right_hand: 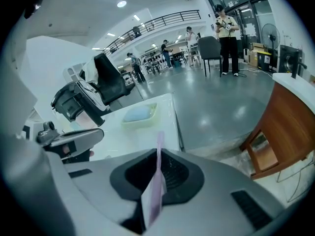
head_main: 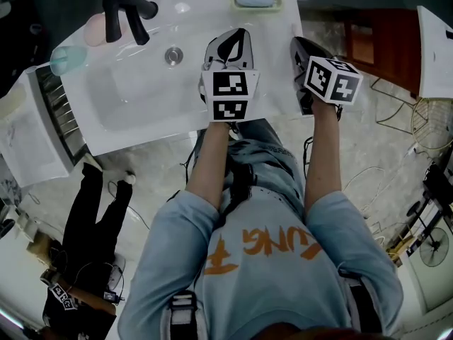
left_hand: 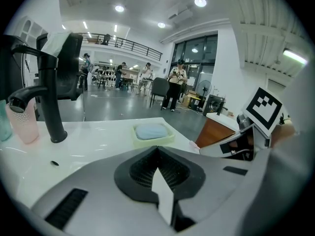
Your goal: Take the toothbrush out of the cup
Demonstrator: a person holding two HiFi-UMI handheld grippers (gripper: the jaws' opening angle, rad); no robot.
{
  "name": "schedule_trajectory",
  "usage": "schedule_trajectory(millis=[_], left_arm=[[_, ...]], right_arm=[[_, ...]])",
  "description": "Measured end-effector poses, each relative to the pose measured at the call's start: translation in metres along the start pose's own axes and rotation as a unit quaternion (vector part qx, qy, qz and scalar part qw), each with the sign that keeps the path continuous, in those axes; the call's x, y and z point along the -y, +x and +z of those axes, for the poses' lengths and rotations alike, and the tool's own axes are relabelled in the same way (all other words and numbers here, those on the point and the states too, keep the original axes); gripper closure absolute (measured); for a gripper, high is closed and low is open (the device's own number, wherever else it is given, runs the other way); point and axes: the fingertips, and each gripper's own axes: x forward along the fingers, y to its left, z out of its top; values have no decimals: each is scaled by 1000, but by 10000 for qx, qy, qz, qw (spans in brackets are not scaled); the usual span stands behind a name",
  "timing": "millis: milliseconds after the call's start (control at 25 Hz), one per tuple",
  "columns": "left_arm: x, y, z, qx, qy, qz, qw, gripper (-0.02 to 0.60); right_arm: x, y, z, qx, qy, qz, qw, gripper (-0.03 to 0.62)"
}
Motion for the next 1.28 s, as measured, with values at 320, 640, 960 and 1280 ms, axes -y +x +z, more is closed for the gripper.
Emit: schedule_trajectory(millis=[320,640,960,1280], left_arm=[[6,7,8,3,68,7,10000,561],[5,7,16,44,122,60,9999,561],[4,1,30,174,145,148,9996,561],[-3,-16,57,499,249,368,9978,560]], right_arm=[[-1,0,1,-36,-190,68,9998,551],[-3,0,5,-44,-252,182,9995,551],[-7,-14,31,243,-361,265,9987,551],[-26,-29,66,816,-489,627,9935,557]])
